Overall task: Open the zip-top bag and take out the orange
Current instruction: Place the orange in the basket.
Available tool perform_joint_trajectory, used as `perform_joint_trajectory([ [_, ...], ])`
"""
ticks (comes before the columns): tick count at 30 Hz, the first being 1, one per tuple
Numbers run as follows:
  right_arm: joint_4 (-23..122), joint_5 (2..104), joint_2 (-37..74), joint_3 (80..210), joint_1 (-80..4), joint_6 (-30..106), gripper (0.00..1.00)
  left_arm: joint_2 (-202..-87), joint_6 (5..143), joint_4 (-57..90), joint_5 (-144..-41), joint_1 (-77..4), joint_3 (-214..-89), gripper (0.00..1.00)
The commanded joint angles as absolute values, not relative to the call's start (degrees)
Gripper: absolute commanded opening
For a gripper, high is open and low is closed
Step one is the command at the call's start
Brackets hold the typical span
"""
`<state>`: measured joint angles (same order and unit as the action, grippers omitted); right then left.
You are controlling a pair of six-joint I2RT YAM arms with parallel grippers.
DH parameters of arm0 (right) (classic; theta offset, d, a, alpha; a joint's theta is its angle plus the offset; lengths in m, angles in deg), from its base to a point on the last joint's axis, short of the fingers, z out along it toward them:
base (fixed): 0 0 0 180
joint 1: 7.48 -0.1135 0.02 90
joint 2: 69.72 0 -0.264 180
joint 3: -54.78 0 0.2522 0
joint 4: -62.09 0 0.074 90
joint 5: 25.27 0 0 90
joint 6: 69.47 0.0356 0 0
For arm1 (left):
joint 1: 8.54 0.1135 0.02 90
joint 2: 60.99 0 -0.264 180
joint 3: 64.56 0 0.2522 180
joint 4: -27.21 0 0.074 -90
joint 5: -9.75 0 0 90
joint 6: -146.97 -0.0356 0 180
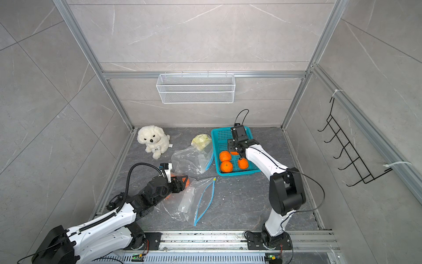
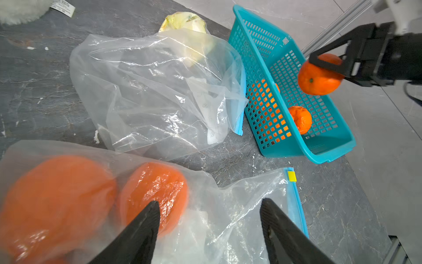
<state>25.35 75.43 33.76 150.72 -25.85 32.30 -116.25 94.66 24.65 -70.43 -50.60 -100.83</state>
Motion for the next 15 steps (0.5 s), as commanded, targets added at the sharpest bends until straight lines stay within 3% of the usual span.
perform_joint_trajectory([
  [1,22.5,73.4,39.6,157.9,-24.3,31.3,0.35,-118.3,94.3,27.8,-72.2,-50.4,-101.7,0.73],
  [12,18.1,71.3,50.9,164.5,-21.9,32.4,0.37,-121.6,93.8,28.2,-74.3,-50.4,-102.4,0.78],
  [15,18.2,71.7,50.5,163.9,-22.0,32.7,0.45,-121.5,94.2,29.1,-77.9,-50.4,-102.4,0.81],
])
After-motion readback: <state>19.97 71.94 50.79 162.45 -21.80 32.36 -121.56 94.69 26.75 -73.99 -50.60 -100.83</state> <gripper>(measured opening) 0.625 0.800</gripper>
